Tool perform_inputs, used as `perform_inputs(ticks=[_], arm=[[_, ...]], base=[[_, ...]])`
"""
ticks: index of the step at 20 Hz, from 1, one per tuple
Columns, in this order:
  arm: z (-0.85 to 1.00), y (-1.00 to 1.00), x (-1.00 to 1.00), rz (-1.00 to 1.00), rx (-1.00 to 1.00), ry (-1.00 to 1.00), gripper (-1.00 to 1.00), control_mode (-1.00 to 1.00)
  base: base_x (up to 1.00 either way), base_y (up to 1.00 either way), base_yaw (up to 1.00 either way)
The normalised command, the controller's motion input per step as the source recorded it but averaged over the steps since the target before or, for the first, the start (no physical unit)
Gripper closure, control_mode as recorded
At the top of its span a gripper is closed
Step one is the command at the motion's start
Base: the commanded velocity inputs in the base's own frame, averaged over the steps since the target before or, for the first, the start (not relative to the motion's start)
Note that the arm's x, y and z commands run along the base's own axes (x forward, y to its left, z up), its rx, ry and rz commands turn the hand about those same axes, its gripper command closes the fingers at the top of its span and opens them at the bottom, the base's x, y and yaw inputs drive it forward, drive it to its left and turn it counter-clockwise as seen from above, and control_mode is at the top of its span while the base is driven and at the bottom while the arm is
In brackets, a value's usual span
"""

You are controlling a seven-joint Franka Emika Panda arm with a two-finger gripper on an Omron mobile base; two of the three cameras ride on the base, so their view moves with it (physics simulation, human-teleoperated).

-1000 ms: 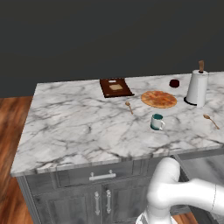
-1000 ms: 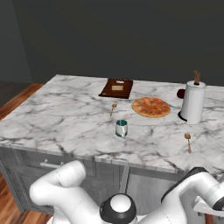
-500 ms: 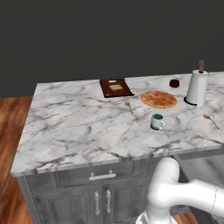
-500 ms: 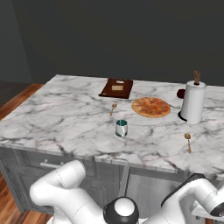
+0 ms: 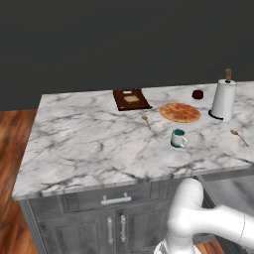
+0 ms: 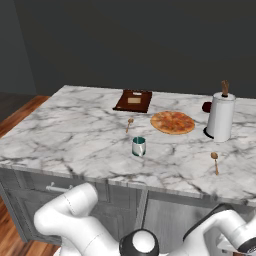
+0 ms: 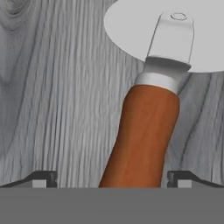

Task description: Take the pizza cutter from the drawer on the right and place it on the dining counter for cutting.

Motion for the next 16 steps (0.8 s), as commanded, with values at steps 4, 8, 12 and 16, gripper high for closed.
perform_inputs(ticks=[4,8,12,16], arm=[[-0.14,0.0,0.06,0.0,0.0,-0.02,-1.0,-1.0],[-0.11,0.0,0.02,0.0,0.0,0.0,-1.0,-1.0],[0.0,0.0,0.0,0.0,0.0,0.0,-1.0,-1.0],[0.0,0.0,0.0,0.0,0.0,0.0,-1.0,-1.0]], base=[[0.0,0.0,0.0],[0.0,0.0,0.0],[0.0,0.0,0.0],[0.0,0.0,0.0]])
